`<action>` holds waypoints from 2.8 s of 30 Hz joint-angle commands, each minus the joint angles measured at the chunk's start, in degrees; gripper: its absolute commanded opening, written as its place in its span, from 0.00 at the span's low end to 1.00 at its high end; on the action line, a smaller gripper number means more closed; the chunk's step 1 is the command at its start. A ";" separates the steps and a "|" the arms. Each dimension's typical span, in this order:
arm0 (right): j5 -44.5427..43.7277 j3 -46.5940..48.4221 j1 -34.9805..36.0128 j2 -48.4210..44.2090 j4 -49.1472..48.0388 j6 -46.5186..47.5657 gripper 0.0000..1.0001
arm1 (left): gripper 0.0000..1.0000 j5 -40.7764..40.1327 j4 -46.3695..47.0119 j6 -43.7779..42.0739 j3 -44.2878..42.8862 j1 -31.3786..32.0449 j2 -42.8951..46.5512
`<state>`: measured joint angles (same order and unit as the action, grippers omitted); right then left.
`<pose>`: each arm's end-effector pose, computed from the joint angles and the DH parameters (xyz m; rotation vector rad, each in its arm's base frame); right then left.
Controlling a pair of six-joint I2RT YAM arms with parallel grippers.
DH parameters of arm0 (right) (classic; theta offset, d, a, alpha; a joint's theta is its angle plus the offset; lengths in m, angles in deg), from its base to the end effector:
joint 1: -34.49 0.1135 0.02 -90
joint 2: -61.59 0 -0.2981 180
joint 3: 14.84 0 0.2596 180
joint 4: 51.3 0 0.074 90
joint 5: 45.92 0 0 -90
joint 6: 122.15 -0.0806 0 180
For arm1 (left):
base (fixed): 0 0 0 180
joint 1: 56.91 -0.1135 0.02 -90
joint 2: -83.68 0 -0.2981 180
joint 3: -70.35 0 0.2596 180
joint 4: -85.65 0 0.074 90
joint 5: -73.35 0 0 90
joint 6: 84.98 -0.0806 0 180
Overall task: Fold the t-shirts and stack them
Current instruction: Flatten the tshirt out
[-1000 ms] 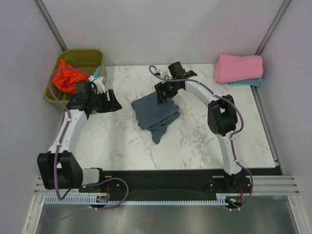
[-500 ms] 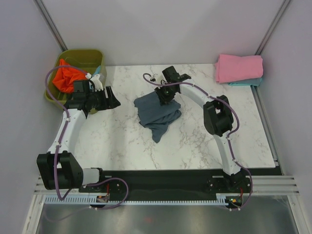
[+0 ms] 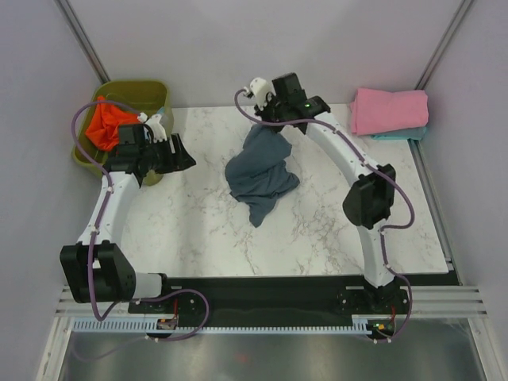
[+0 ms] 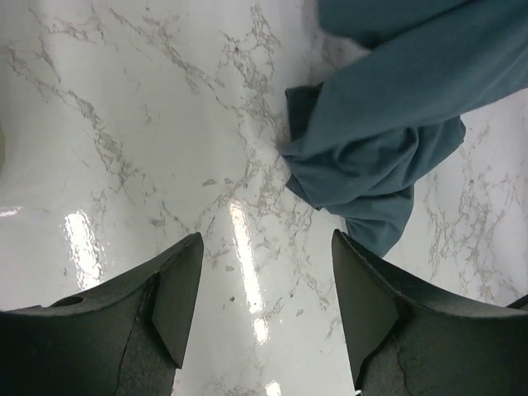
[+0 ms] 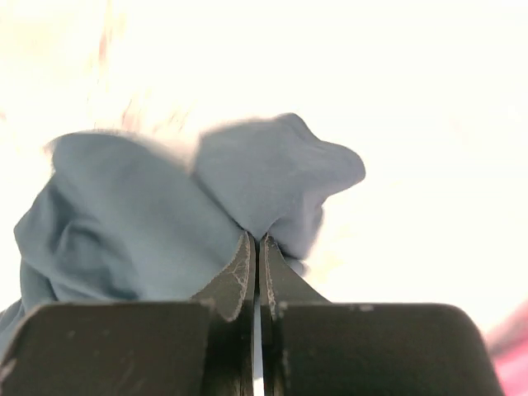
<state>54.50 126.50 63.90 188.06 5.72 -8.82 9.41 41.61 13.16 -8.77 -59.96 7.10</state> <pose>0.4822 0.2885 0.3170 -1.1069 2.0229 0.2640 0.3212 -0.0183 0.3180 0.0141 2.2692 -0.5669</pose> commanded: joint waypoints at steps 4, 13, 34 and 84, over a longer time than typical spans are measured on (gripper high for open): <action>-6.81 3.42 -0.23 -20.38 -14.99 4.80 0.00 | 0.70 3.55 1.76 -0.75 -5.61 4.00 -3.66; -12.05 -2.55 -0.93 -26.63 -17.38 5.67 0.00 | 0.70 4.35 2.20 -0.06 -9.12 9.02 -8.85; 38.51 -27.97 -2.34 -34.73 -11.64 -13.99 0.00 | 0.70 1.54 2.20 -0.14 -17.91 10.78 -15.44; 5.23 -1.86 -12.27 17.23 -16.41 -11.73 0.35 | 0.71 -0.05 1.14 -1.64 -12.29 10.78 -11.05</action>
<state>60.64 122.15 51.51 205.51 -8.79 -21.04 9.17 41.96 13.06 -20.92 -49.18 -6.36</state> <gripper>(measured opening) 0.395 0.710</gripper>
